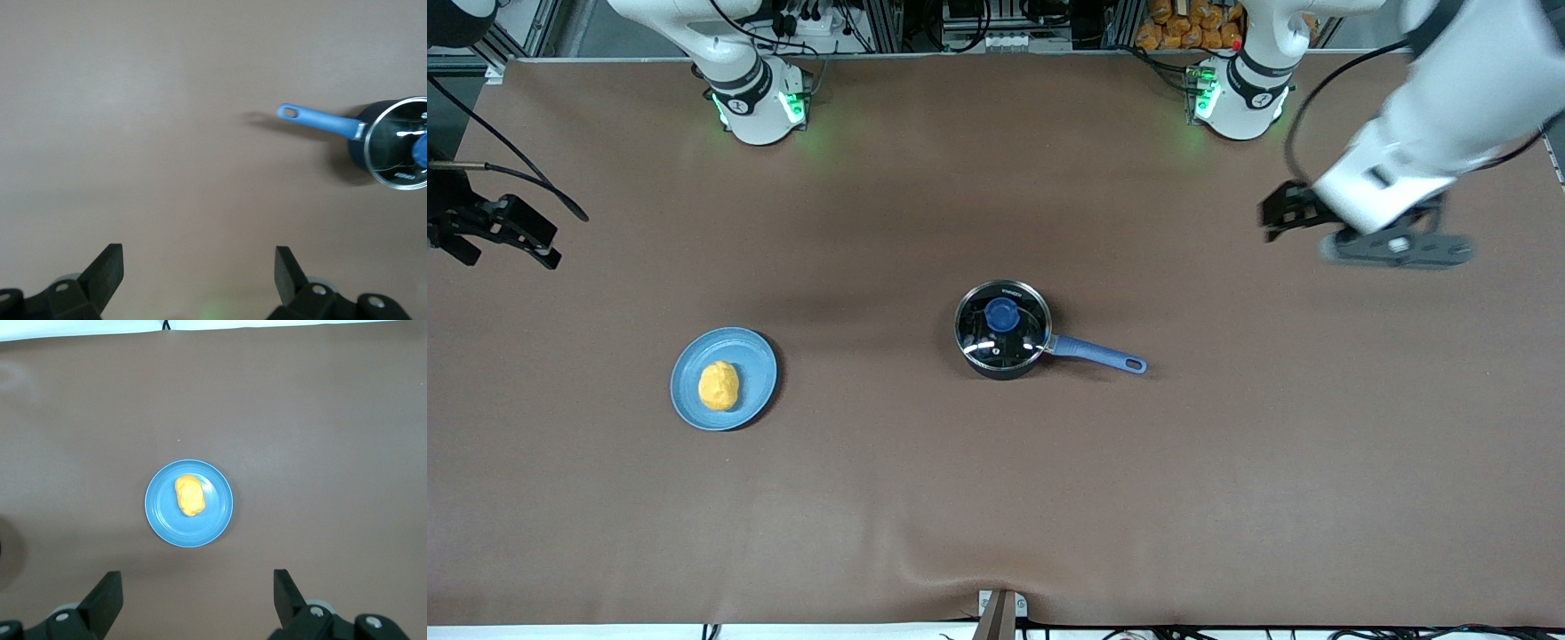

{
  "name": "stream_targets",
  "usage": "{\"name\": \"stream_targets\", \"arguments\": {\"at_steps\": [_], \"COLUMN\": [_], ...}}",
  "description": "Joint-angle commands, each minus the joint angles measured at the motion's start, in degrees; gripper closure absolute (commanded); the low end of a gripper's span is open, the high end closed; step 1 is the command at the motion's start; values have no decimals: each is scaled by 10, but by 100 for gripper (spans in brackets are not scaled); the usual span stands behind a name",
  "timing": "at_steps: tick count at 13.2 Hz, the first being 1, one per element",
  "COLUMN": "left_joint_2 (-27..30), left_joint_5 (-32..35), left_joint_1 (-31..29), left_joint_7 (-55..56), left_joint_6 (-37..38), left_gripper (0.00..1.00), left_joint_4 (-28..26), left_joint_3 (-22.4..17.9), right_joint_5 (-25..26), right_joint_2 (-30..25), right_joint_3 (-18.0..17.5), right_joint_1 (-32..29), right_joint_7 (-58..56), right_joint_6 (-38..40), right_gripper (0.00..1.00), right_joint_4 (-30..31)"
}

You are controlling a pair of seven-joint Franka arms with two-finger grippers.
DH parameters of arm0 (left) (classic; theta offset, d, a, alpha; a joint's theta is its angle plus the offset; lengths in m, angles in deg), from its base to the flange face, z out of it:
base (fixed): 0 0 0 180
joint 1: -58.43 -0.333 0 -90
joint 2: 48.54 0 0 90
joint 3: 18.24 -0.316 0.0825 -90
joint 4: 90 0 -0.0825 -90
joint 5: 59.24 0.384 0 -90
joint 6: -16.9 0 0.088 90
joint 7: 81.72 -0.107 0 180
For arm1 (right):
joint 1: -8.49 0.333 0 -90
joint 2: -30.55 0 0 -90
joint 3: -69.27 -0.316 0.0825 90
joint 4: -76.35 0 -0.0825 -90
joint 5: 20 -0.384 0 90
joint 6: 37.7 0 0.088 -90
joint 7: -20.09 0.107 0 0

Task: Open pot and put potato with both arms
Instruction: 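Reach the left gripper down to the blue knob of the pot lid, then grasp the lid knob with the left gripper while the right gripper reaches the potato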

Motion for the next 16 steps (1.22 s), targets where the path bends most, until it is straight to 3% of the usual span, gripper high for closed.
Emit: {"name": "stream_targets", "arguments": {"at_steps": [1, 6, 9, 12, 16], "left_joint_2": [-57, -164, -206, -273, -325], "left_joint_5": [-3, 4, 40, 46, 50], "left_joint_1": [76, 170, 210, 243, 272], "left_joint_7": [96, 267, 332, 367, 438], "left_joint_6": [-49, -169, -176, -191, -271], "left_gripper": [0, 0, 0, 0, 0], "left_joint_4": [20, 23, 47, 104, 117], "left_joint_3": [-2, -6, -6, -9, -18], "right_joint_5": [11, 11, 11, 11, 11], "right_joint_2": [-14, -16, -11, 8, 37], "right_joint_3": [-3, -2, -2, -1, -1], "right_joint_1": [1, -3, -4, -7, -2], "right_joint_7": [1, 1, -4, -8, -2], "right_joint_6": [-3, -2, -2, -2, -47], "right_gripper": [0, 0, 0, 0, 0], "right_joint_4": [18, 31, 32, 33, 77]}}
